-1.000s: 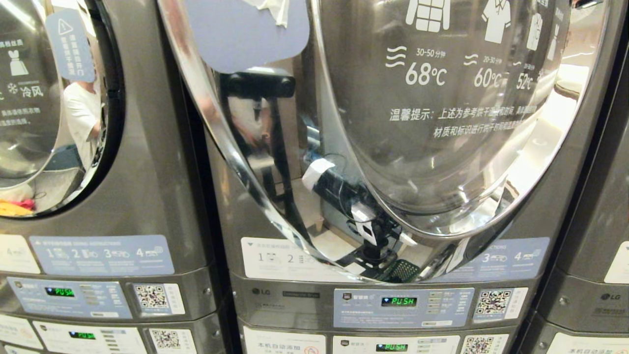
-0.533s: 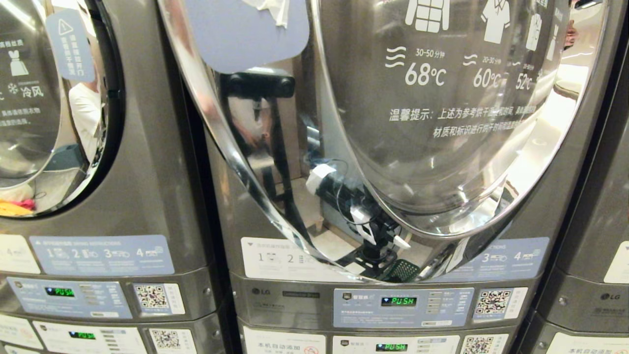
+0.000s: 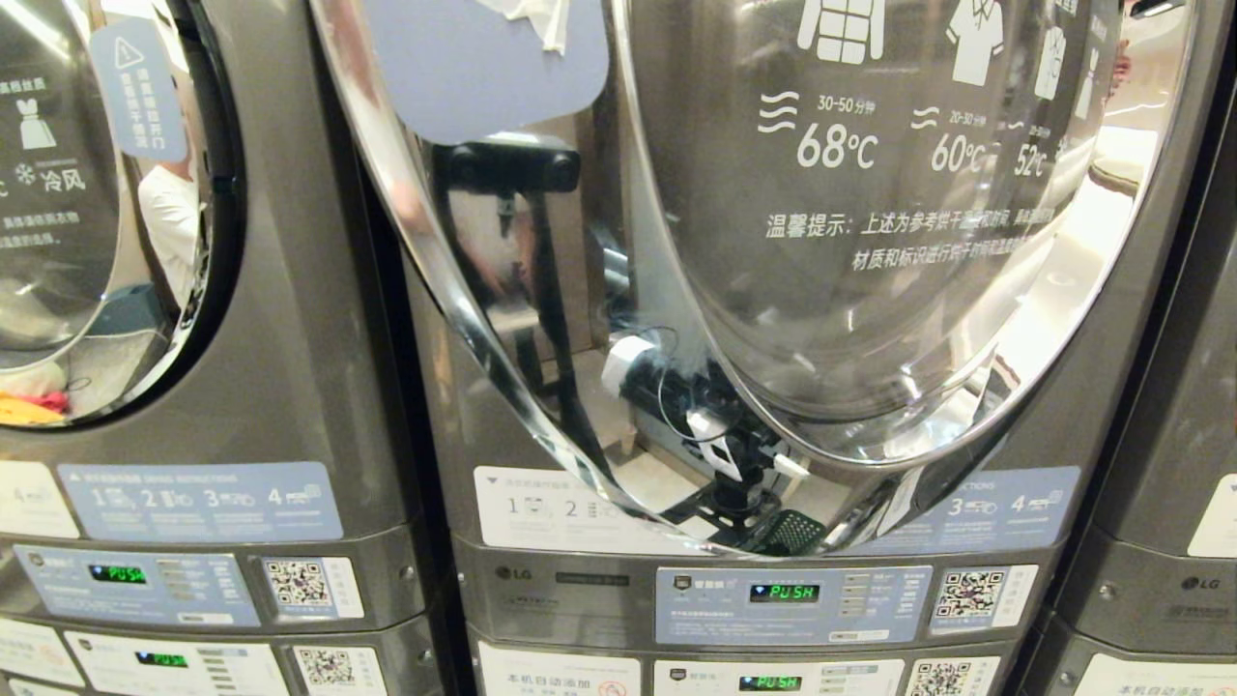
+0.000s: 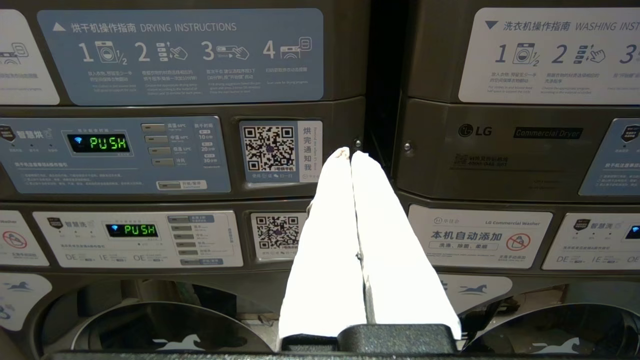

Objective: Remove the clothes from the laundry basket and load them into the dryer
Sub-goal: Open the dryer

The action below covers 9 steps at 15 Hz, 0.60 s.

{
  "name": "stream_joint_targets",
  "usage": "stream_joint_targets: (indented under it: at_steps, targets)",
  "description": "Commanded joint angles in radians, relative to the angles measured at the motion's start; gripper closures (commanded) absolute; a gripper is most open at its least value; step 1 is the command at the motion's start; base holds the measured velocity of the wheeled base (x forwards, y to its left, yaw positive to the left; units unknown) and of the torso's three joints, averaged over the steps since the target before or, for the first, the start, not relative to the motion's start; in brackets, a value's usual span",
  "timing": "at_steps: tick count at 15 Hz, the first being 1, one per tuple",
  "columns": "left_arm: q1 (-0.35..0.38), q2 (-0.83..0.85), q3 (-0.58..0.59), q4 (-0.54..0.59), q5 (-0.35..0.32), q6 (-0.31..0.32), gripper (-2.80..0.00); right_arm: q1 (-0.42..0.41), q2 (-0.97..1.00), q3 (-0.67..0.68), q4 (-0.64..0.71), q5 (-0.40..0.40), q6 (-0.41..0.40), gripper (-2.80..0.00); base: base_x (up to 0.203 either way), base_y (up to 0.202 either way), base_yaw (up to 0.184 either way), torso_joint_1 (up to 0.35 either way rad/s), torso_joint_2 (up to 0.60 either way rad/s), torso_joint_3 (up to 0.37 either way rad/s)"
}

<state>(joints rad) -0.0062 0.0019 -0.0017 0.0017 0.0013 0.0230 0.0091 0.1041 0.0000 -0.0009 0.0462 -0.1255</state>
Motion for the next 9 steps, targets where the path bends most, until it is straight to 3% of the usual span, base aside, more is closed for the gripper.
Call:
stream_joint_targets:
  at_steps: [1,9]
  targets:
    - [0.000,0.000,0.000,0.000,0.000,0.000,0.00,-0.003,-0.102,0.000,-0.001,0.002,0.000,-2.80,0.000,0.000,0.000,0.000,0.00,0.000]
    - [0.000,0.000,0.000,0.000,0.000,0.000,0.00,-0.005,-0.106,0.002,0.009,-0.019,0.017,-2.80,0.000,0.000,0.000,0.000,0.00,0.000]
